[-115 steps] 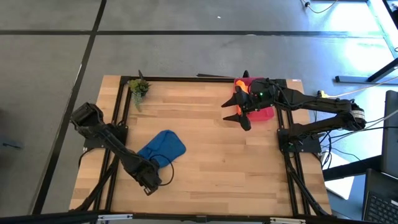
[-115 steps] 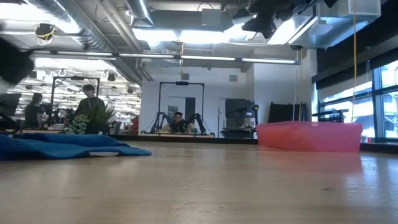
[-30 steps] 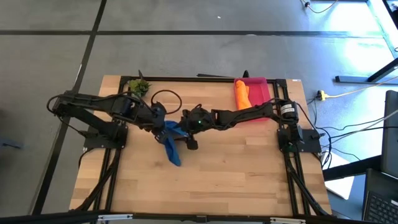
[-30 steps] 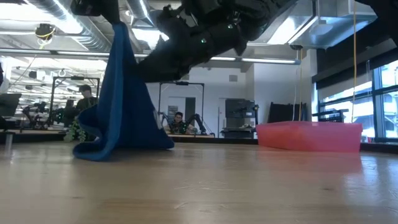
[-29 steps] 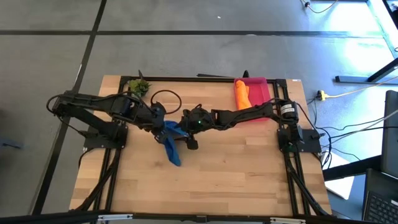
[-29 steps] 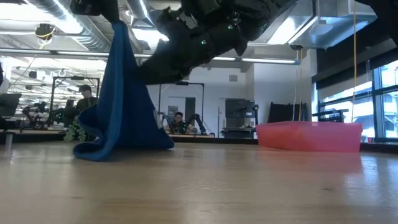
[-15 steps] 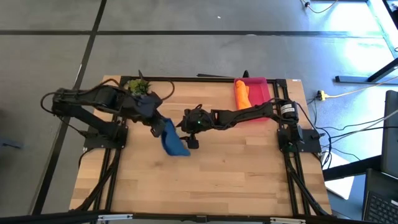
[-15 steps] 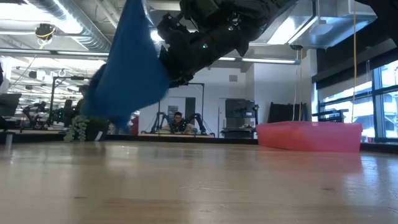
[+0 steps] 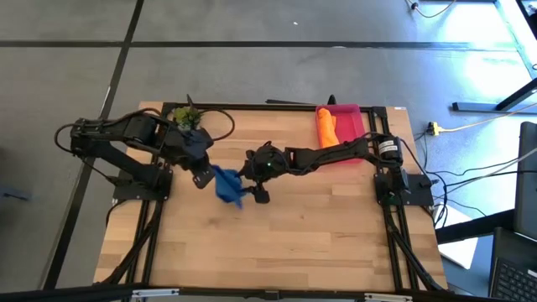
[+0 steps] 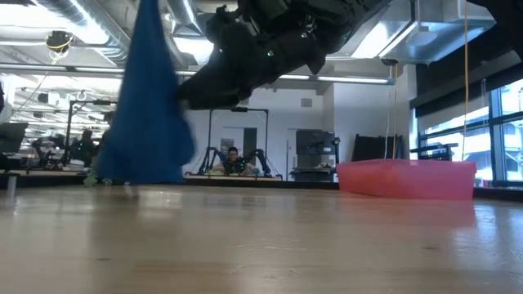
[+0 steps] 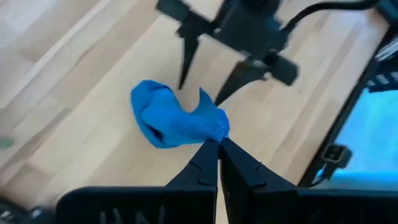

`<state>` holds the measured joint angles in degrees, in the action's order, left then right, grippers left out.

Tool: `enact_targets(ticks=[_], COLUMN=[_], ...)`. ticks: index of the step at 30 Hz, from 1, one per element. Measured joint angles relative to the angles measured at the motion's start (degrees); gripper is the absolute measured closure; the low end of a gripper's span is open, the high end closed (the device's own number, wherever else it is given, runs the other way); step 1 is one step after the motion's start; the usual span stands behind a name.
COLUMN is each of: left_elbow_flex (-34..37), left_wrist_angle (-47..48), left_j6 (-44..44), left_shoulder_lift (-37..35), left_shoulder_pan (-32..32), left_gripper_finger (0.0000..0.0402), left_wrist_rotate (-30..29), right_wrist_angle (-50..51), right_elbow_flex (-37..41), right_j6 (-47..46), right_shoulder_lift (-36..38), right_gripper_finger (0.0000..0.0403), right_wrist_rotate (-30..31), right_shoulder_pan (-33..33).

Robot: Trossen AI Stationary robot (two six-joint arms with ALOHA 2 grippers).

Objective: Roll microfiber towels into tight, uniform cylinder then place into a basket
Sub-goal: Fold the blue microfiber towel

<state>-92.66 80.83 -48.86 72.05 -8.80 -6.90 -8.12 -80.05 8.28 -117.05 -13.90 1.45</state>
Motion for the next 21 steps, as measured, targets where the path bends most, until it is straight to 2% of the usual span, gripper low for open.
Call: enact_targets(ticks=[17,21], left_elbow_flex=[0.00,0.00], left_wrist_angle=[-1.02,-3.01], left_j6=[0.02,2.42], left_shoulder_lift=[-0.04,-0.04], left_shoulder_pan=[0.02,0.02], left_gripper_finger=[0.0402,0.0401], left_wrist_rotate=[-4.33,-5.18], right_wrist_angle=[-1.94,-2.09], right_elbow_flex=[0.04,0.04], right_j6=[-0.32,-0.36], right_shoulder_lift=[0.00,-0.30], right_gripper_finger=[0.0139,0.0139], right_wrist_rotate=[-0.33,0.15], right_shoulder_pan=[-0.22,-0.21])
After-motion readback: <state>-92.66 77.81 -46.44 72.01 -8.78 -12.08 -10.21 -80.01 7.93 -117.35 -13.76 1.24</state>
